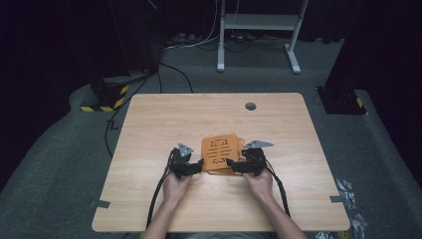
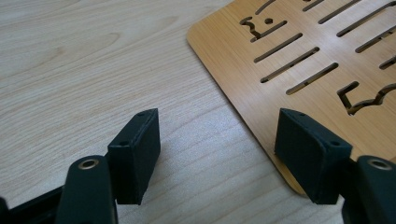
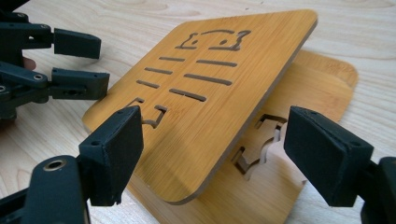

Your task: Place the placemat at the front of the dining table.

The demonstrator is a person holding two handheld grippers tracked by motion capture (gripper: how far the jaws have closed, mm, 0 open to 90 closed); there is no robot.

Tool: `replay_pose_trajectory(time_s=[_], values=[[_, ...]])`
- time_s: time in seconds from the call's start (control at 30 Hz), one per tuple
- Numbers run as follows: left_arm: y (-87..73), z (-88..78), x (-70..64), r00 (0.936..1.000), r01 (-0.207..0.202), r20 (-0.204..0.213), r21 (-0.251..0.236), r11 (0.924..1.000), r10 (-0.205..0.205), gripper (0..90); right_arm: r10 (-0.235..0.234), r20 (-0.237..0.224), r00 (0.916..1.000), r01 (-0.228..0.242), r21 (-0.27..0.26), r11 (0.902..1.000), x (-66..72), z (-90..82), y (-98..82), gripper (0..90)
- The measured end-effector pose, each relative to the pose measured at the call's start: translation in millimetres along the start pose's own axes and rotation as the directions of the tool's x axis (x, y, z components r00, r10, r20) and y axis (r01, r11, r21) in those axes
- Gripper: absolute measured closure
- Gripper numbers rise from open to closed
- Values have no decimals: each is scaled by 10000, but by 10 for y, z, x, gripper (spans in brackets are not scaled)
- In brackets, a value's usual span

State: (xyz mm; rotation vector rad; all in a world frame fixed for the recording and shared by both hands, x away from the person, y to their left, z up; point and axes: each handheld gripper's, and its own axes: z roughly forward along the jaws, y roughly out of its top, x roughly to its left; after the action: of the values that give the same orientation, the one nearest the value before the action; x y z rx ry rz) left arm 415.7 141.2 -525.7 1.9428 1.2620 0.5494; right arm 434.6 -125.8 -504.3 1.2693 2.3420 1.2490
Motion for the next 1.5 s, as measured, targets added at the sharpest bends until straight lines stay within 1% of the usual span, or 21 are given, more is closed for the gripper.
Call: replay_pose_trajectory(time_s=[0.03, 0.1, 0.27, 0.37, 0.4, 0.43, 0.47, 0.53, 0.6, 0.7, 0.77, 0.9, 1.03, 1.1, 1.17, 1.37, 1.4, 1.5], values=[[0, 0, 1, 10000, -14, -1, 2, 10000, 14, 312, 31, 1, 10000, -31, 41, 10000, 8, 9, -3, 199], [0, 0, 1, 10000, -11, 1, 2, 10000, 11, 312, -60, -73, 10000, 61, 87, 9999, 13, 25, -8, 199], [0, 0, 0, 10000, -14, -3, 0, 10000, 14, 312, 17, -189, 9998, -15, 143, 9999, 45, 46, -12, 205], [-1, 0, -1, 10000, 42, -3, 3, 10000, -42, 313, -110, -218, 9997, 113, 130, 9999, 68, 47, -9, 225], [0, 0, -1, 10000, 37, 0, 5, 10000, -37, 313, -274, -224, 9994, 278, 150, 9995, 96, 50, -5, 231], [0, 0, -1, 10000, 42, -1, 4, 10000, -42, 313, -274, -224, 9994, 278, 150, 9995, 96, 50, -5, 231], [0, 0, -1, 10000, 44, 1, 3, 10000, -44, 313, -336, -121, 9994, 338, 161, 9993, 114, 59, -6, 232], [-1, 0, -1, 10000, 46, 4, 0, 10000, -46, 313, -294, -102, 9995, 296, 168, 9994, 118, 64, -8, 236], [-1, 0, -1, 10000, 44, 5, 4, 10000, -44, 314, -277, -195, 9994, 282, 236, 9993, 107, 64, -8, 247], [-1, 0, -1, 10000, 43, 4, 3, 10000, -43, 314, -322, -151, 9994, 326, 246, 9992, 106, 75, -11, 252], [0, 0, 1, 10000, 42, 10, 12, 10000, -42, 314, -262, -255, 9993, 271, 352, 9990, 109, 85, -15, 252], [0, 1, 3, 10000, 23, 32, 5, 10000, -23, 315, -321, -236, 9992, 328, 319, 9990, 125, 82, -13, 254], [1, 0, 5, 10000, 3, 46, -10, 10000, -3, 316, -368, -332, 9988, 374, 185, 9991, 125, 65, -9, 259], [0, 0, 4, 10000, 2, 42, -24, 10000, -2, 318, -363, -328, 9988, 364, 3, 9993, 144, 41, 1, 266], [0, 0, 4, 10000, 4, 47, -22, 10000, -4, 318, -415, -431, 9982, 410, -121, 9991, 153, 14, 13, 272], [5, 5, -6, 10000, -84, -3, 14, 10000, 84, 325, -472, -367, 9982, 458, -397, 9982, 190, -40, 49, 290], [5, 9, -2, 10000, 14, 35, 34, 10000, -14, 325, -449, -344, 9984, 437, -373, 9984, 197, -47, 53, 295], [10, 16, 27, 9995, 131, 270, 125, 9998, -134, 328, -753, -147, 9970, 748, -362, 9965, 223, -52, 59, 295]])
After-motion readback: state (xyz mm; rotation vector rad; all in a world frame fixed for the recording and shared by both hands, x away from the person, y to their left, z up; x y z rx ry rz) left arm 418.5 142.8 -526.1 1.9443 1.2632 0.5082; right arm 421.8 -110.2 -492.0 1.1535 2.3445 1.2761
